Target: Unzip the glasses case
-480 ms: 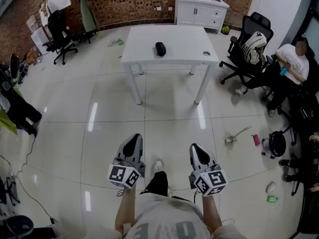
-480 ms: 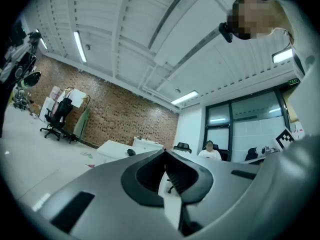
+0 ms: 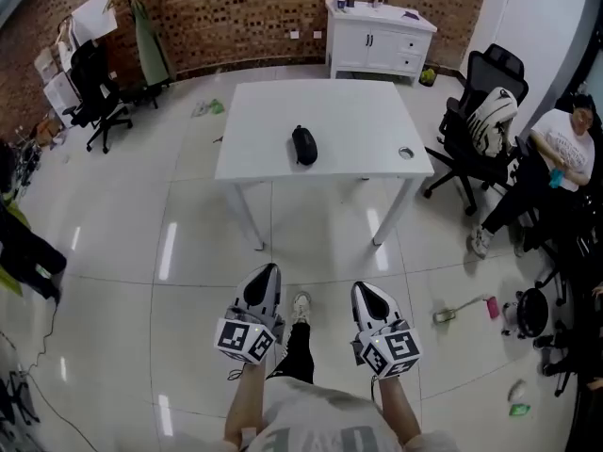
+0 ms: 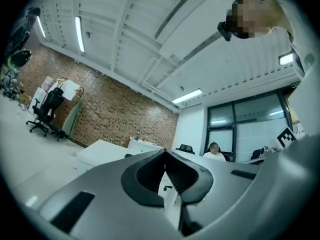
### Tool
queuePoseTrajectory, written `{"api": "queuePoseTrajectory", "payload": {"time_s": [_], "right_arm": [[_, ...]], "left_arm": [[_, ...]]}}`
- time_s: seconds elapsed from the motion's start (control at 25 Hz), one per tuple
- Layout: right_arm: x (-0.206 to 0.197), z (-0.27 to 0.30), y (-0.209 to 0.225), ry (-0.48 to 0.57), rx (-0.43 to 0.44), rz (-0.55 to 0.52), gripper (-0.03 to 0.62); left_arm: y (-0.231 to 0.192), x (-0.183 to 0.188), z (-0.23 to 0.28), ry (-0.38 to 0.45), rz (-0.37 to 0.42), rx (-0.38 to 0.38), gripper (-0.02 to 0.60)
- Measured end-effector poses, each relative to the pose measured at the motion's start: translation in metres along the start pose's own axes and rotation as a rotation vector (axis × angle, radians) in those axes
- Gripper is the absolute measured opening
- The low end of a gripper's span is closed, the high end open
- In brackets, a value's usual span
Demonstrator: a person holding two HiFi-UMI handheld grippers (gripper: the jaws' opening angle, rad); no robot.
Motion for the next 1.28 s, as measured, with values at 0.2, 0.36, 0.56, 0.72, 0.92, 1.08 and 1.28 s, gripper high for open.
{"api": "queuePoseTrajectory", "payload": {"time_s": [0.2,0.36,0.56,0.72,0.92,1.08,1.28], "right_arm": [[0.089,0.180,0.032,-0.036,-0.007,-0.008,0.000],[0.115,0.274,0.065,-0.086,-0.036,0.000,0.000],[0.100,0.348,0.104,-0.217,-0.047,-0.009,0.000],[0.074,0.398,0.147,-0.362,-0.005,-0.018,0.000],[0.061,0.447,0.170,-0.523,0.102,-0.071,0.000],[0.057,0.472,0.181,-0.599,0.145,-0.065,0.000],[0.054,0.490,0.175,-0.684,0.219,-0.077,0.000]], "left_arm": [[-0.113,0.067,0.151,-0.024,0.037,-0.056,0.003],[-0.164,0.088,0.233,-0.038,0.024,-0.079,0.003],[-0.194,0.064,0.292,-0.123,-0.031,-0.074,0.003],[-0.214,0.039,0.352,-0.200,-0.040,-0.034,0.003],[-0.230,0.024,0.401,-0.253,-0.067,0.029,0.003],[-0.236,0.034,0.437,-0.241,-0.051,0.014,0.003],[-0.254,0.039,0.492,-0.305,-0.017,-0.076,0.003]]}}
Point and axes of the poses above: the fingertips, and each gripper's own axes: z forward along the fingers, y to its right, x out of its top, the point moved 6 cm from there along -z, backward along the fingers, and after that the axes turned 8 degrees about -y, right-handed, at the moved point
